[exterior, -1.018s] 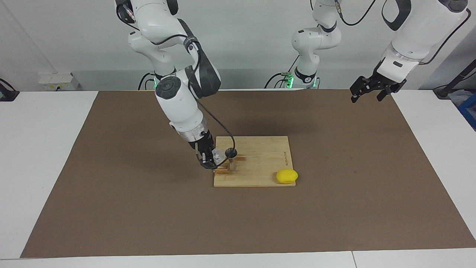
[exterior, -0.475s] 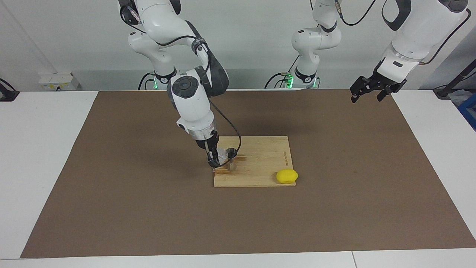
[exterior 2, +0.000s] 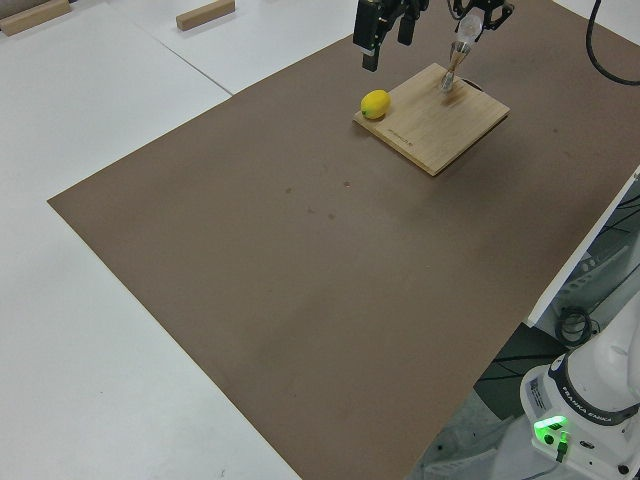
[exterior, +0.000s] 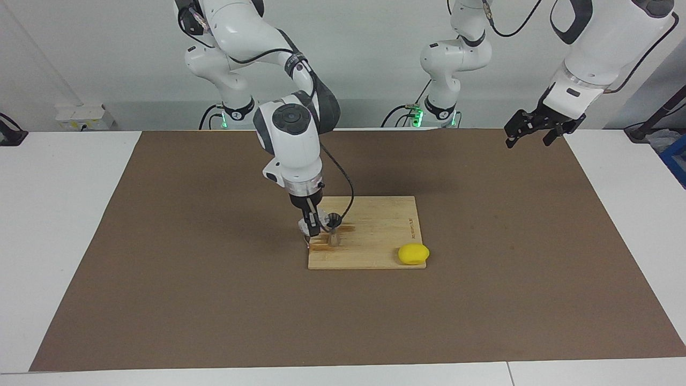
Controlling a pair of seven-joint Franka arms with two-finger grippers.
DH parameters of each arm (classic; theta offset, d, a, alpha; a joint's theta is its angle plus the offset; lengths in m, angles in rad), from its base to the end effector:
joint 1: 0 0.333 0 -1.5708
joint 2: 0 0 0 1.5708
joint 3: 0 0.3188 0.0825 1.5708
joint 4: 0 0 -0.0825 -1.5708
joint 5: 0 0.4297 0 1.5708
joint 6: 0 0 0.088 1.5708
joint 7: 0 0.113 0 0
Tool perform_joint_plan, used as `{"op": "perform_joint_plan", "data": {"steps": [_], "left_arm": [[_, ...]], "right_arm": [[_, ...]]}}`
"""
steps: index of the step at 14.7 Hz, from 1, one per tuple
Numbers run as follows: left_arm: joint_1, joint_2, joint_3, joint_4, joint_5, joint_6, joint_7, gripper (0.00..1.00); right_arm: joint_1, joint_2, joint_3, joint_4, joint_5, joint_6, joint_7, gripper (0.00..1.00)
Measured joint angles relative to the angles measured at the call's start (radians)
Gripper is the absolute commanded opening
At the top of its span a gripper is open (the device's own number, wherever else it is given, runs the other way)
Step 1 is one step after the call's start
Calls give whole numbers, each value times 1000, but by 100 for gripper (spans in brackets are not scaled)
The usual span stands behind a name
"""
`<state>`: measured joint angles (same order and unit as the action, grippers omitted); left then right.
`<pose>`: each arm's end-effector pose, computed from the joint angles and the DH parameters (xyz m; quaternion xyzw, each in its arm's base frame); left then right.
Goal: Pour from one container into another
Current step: 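Tilt the glass cup with the right gripper to pour into the metal cup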
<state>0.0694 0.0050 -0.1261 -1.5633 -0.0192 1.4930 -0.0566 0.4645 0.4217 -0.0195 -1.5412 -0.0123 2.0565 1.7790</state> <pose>0.5918 -0.0357 0.6157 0.9992 -0.0004 -0.0381 0.0078 0.6608 0.3163 0.3979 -0.7870 0.6151 -0.0293 0.0378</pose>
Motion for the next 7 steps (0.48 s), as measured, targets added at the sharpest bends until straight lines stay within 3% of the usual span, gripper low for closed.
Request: {"op": "perform_joint_plan", "data": {"steps": [7], "left_arm": [[0, 0, 0, 0, 0, 0, 0, 100]], "right_arm": [[30, 0, 0, 4, -96, -18, 0, 0]]}}
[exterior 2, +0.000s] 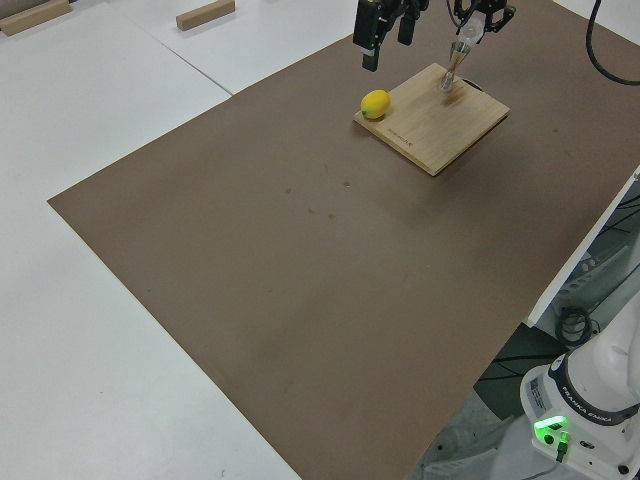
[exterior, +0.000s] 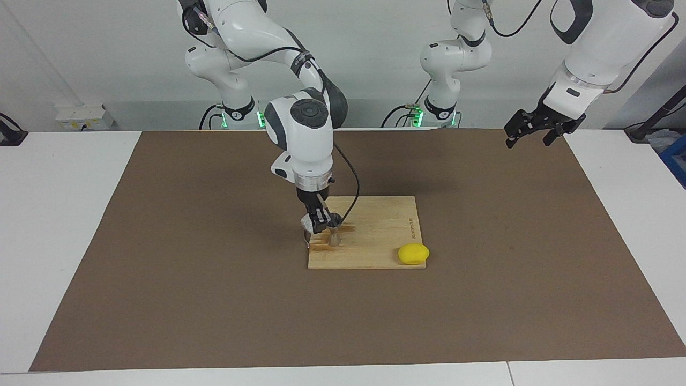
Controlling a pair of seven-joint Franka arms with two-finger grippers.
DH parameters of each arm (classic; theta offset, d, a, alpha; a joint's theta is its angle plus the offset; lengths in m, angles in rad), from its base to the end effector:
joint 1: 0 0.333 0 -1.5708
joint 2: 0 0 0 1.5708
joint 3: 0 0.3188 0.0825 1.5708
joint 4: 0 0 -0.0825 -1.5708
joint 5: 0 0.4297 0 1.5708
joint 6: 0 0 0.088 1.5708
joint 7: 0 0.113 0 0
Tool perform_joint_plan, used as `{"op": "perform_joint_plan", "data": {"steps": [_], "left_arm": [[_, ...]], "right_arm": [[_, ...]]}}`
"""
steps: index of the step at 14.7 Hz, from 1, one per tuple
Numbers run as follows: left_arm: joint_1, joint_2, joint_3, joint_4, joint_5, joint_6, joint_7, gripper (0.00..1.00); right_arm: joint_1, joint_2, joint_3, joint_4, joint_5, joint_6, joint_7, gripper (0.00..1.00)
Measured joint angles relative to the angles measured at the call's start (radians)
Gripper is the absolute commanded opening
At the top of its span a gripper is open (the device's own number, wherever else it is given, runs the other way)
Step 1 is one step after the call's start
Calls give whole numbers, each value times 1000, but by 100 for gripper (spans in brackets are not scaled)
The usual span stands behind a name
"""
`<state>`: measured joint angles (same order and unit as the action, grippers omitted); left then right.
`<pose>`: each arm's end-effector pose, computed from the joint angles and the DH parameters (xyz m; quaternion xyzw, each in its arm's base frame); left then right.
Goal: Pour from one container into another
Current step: 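Tilt the glass cup with the right gripper to pour into the metal cup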
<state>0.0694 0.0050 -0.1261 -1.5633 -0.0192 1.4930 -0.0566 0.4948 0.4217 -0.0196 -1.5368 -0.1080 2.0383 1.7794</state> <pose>0.5918 -0.0357 0.6157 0.9992 -0.0004 -0.0381 0.0078 0.6528 0.3305 0.3988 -0.8070 0.5868 -0.0650 0.0132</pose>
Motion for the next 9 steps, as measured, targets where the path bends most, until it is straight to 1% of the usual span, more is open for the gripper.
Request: {"op": "perform_joint_plan", "data": {"steps": [9], "left_arm": [[0, 0, 0, 0, 0, 0, 0, 100]], "right_arm": [[15, 0, 0, 20, -44, -6, 0, 0]]}}
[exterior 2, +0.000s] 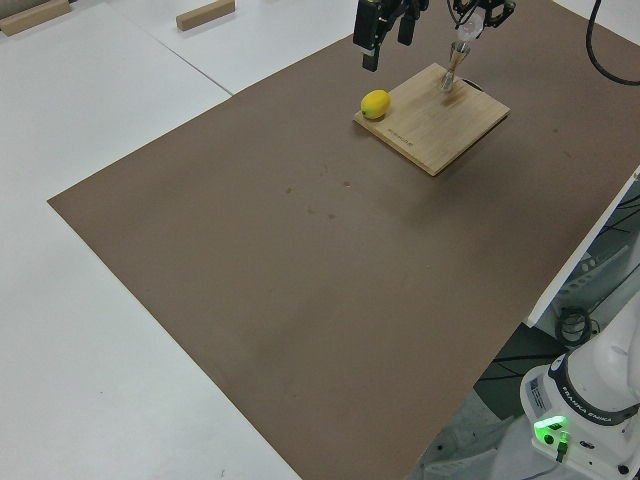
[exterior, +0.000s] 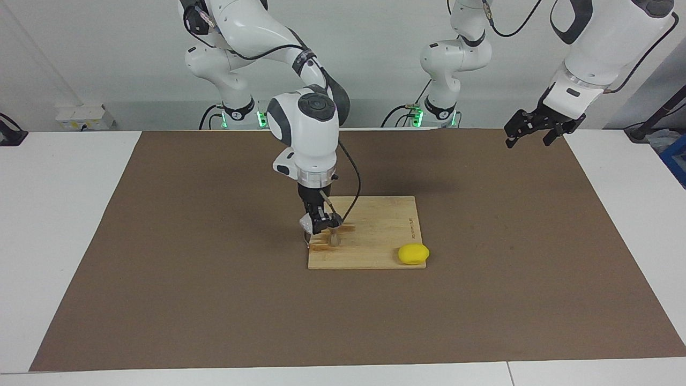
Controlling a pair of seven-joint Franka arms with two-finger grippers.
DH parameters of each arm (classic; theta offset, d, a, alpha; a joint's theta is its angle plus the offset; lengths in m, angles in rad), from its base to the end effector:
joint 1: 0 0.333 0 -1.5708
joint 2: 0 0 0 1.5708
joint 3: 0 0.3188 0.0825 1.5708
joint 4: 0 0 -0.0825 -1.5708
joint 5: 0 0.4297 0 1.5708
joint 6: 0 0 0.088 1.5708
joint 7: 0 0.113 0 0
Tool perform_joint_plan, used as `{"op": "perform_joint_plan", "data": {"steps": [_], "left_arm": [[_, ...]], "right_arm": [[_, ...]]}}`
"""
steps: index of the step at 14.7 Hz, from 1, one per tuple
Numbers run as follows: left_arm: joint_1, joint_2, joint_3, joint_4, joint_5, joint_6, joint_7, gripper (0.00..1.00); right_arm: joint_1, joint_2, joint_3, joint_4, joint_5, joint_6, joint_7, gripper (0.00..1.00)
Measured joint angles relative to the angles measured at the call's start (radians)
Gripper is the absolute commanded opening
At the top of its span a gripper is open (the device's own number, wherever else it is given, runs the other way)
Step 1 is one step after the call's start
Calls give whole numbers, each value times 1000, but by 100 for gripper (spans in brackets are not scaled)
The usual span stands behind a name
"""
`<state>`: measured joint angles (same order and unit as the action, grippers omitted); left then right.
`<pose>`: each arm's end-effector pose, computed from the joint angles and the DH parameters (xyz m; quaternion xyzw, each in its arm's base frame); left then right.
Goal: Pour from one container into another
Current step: 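Tilt the glass cup with the right gripper to pour into the metal cup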
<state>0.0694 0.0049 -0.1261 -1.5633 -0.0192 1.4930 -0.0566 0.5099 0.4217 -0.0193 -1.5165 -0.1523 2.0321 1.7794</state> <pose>0.5917 -0.0357 0.6158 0.9992 -0.0004 -0.0381 0.0078 0.6518 0.3396 0.4093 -0.8150 0.5728 -0.0864 0.0114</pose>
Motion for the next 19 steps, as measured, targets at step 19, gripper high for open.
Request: {"op": "perform_joint_plan", "data": {"steps": [19], "left_arm": [[0, 0, 0, 0, 0, 0, 0, 100]], "right_arm": [[8, 0, 0, 6, -26, -5, 25, 0]]}}
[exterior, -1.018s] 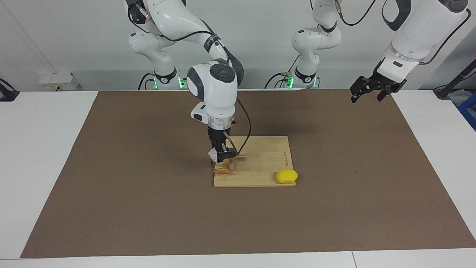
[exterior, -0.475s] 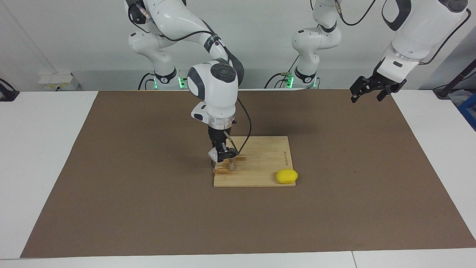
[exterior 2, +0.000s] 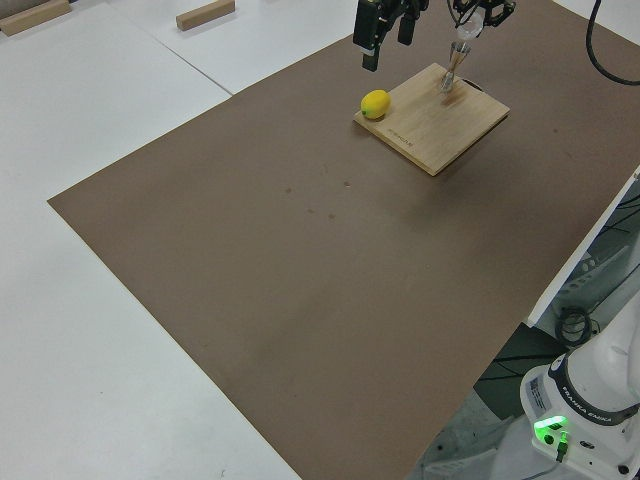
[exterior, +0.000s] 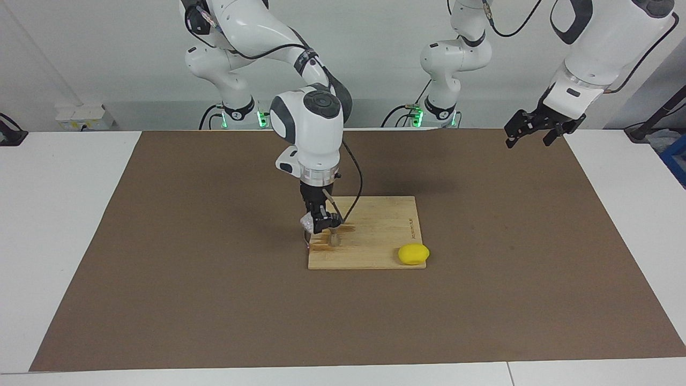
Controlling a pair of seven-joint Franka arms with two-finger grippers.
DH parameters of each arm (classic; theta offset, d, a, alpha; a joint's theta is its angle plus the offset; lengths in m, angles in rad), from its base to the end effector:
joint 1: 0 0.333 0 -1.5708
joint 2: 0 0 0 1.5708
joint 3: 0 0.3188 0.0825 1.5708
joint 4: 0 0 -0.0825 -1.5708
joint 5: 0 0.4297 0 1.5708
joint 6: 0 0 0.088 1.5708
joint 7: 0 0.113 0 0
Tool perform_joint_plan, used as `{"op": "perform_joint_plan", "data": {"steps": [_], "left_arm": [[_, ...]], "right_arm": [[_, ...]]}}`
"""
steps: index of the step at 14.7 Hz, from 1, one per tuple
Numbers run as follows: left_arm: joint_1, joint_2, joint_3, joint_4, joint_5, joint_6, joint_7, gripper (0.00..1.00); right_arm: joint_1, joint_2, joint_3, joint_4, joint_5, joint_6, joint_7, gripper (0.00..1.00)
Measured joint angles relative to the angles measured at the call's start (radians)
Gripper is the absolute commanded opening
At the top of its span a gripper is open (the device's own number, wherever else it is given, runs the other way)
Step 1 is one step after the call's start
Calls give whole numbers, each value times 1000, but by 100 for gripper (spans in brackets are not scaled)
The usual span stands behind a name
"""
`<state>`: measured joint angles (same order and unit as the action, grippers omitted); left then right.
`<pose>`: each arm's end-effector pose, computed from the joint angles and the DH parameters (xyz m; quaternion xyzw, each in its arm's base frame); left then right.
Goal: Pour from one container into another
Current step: 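Tilt the glass cup with the right gripper to pour into the metal cup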
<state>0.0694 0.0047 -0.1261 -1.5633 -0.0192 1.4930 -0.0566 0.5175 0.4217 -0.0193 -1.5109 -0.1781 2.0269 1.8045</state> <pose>0.5917 -0.0357 0.6159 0.9992 -0.0004 -0.0380 0.0077 0.6505 0.3433 0.4120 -0.8120 0.5755 -0.0972 0.0080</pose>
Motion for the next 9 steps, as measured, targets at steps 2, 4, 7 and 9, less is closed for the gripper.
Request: {"op": "perform_joint_plan", "data": {"steps": [2, 4, 7, 9], "left_arm": [[0, 0, 0, 0, 0, 0, 0, 100], [0, 0, 0, 0, 0, 0, 0, 100], [0, 0, 0, 0, 0, 0, 0, 100], [0, 0, 0, 0, 0, 0, 0, 100]], "right_arm": [[0, 0, 0, 0, 0, 0, 7, 0], [0, 0, 0, 0, 0, -1, 11, 0], [-1, 0, -1, 3, 6, -1, 16, 0], [-2, 0, -2, 11, 21, -1, 19, 0]]}}
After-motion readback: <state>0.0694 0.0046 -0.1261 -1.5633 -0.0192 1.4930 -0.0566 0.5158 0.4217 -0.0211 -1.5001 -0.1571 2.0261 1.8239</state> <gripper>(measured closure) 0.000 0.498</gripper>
